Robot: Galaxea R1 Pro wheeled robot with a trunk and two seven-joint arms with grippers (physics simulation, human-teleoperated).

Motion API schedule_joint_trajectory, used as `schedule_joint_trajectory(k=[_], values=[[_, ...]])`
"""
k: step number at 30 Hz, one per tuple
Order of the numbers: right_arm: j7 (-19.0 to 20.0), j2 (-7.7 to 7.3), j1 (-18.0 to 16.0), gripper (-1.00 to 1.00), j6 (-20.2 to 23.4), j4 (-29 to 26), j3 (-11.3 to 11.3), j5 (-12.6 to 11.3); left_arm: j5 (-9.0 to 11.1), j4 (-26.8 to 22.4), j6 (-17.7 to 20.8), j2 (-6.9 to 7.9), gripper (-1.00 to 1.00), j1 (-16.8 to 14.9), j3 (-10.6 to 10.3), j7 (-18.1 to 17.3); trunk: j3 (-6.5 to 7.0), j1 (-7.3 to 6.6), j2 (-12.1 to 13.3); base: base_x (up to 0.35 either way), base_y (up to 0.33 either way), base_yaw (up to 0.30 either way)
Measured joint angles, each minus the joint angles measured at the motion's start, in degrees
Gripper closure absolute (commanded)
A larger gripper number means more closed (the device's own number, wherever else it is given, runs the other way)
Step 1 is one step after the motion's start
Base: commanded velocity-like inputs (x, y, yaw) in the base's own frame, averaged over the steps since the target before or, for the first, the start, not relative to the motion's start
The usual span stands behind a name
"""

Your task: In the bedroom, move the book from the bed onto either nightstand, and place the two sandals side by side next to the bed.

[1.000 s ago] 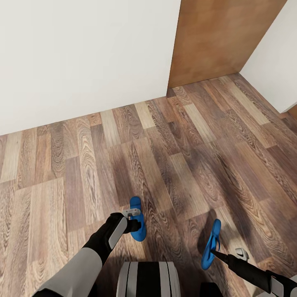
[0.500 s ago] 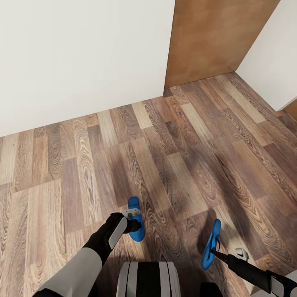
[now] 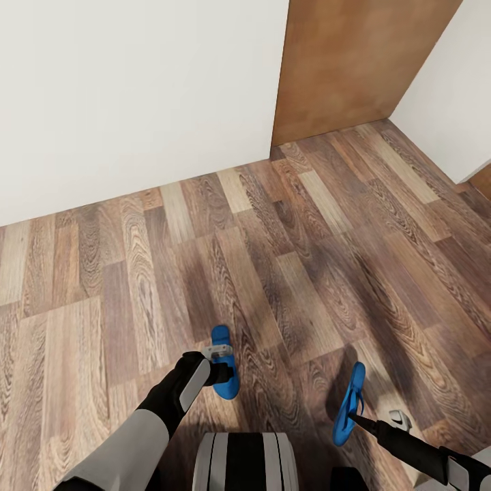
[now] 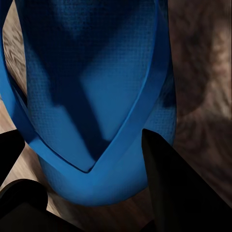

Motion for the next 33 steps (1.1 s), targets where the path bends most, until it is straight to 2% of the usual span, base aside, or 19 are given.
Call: schedule_joint_trajectory(k=[15, 22, 33], values=[[0.00, 0.00, 0.00, 1.00, 0.00, 0.01, 0.00, 0.00, -0.03, -0.01, 0.01, 0.00, -1.00, 0.00, 0.01, -0.01, 0.00, 0.00, 0.00, 0.000, 0.000, -0.032], [0.00, 0.00, 0.00, 1.00, 0.00, 0.01, -0.01, 0.01, -0.07, 0.00, -0.06, 0.00, -1.00, 0.00, 0.01, -0.07, 0.00, -0.01, 0.00, 0.152, 0.000, 0.000], [0.00, 0.00, 0.00, 1.00, 0.00, 0.00, 0.00, 0.00, -0.03, -0.01, -0.08, 0.00, -1.00, 0.00, 0.01, -0.07, 0.00, 0.00, 0.00, 0.011, 0.000, 0.000]])
